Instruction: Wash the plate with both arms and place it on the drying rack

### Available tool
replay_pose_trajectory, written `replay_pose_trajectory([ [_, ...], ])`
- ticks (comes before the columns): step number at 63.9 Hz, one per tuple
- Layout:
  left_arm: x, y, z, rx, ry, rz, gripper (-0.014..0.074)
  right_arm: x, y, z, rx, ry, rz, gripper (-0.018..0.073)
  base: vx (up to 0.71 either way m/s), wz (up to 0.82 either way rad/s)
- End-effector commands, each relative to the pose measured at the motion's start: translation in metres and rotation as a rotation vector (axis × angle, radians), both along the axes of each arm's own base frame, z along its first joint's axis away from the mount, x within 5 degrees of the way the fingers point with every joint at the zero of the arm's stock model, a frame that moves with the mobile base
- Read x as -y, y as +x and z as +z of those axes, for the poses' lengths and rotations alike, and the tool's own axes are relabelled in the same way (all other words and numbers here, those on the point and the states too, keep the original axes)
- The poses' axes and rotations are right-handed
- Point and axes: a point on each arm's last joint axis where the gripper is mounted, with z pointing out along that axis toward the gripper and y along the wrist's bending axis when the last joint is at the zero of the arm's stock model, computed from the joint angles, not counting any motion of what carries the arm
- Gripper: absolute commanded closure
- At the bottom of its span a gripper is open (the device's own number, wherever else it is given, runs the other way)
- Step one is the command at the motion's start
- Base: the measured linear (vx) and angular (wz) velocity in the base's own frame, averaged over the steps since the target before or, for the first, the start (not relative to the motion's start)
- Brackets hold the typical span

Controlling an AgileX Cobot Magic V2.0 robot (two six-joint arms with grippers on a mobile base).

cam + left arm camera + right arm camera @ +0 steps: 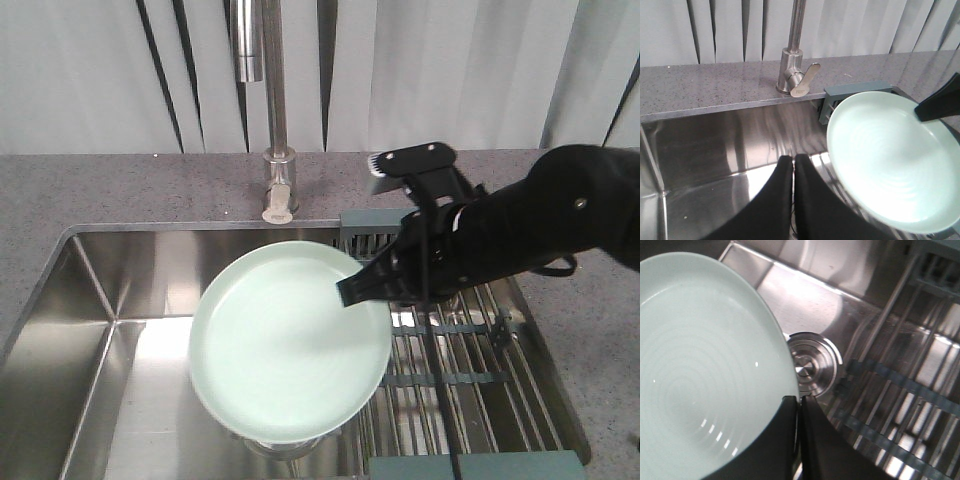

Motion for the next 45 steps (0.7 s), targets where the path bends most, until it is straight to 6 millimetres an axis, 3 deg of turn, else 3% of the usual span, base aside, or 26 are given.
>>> replay_pose_trajectory([
  [1,-0.001,0.002,0.011,0.049,-0.042,0.023,0.0603,-0.020,0.001,0.021,0.123,0.124,-0.040,0.0561,0.00,0.00],
  [15,-0.001,0.002,0.011,0.049,-0.042,0.023,0.0603,-0.033,0.048,0.015,0.159,0.153,-0.115,0.0561,0.00,0.00],
  [22,-0.001,0.002,0.011,0.047,-0.042,0.020,0.0603,-0.020,0.071,0.017,0.161,0.151,-0.169,0.0561,0.00,0.00],
  [27,-0.001,0.002,0.011,0.047,-0.042,0.020,0.0603,-0.001,0.082,0.019,0.168,0.143,-0.219,0.0561,0.00,0.00],
  [36,-0.001,0.002,0.011,0.047,-0.042,0.020,0.0603,0.035,0.079,0.028,0.123,0.065,-0.249,0.0561,0.00,0.00],
  [45,-0.001,0.002,0.011,0.048,-0.042,0.021,0.0603,0.046,0.051,0.031,0.058,-0.027,-0.184,0.0561,0.00,0.00],
])
